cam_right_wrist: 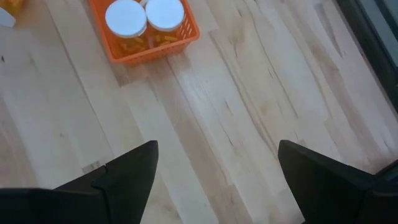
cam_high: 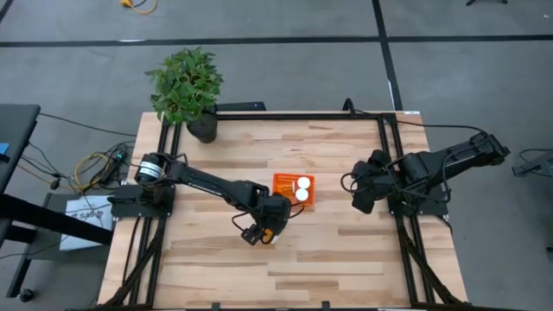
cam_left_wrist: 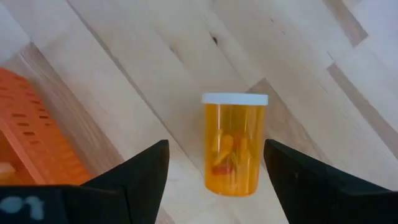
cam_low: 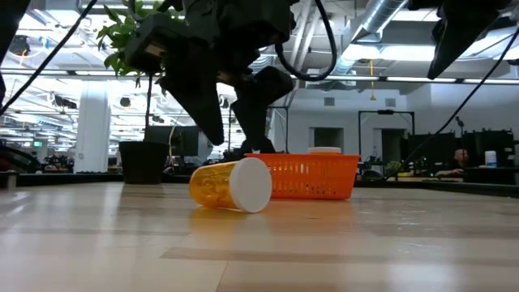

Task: Pick and place pill bottles into a basket
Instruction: Put the orange medicine bottle into the orange basket

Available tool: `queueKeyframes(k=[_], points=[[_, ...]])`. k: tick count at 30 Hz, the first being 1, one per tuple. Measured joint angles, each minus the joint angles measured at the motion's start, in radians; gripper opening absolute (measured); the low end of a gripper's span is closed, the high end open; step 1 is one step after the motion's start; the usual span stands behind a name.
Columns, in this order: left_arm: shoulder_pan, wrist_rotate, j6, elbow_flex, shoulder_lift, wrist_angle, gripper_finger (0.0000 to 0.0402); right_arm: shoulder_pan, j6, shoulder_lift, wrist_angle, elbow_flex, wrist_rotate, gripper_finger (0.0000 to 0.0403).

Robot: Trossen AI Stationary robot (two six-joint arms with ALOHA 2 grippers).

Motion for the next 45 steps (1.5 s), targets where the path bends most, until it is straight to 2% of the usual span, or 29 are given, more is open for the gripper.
queueKeyframes(k=[7,18,45], points=[[-0.018,0.004,-0.036,0.000,0.000,-0.017,0.0253,0.000,-0.009,0.000,-0.011,0.000,-0.001,0.0325],[-0.022,-0.004,-0.067,-0.001,0.014,-0.019,0.0276,0.000,-0.026,0.000,-0.010,0.000,-0.001,0.0325],[-0.022,0.039,-0.060,-0.002,0.087,0.039,0.0277,0.000,-0.034,0.000,-0.012,0.000,-0.008,0.0325]])
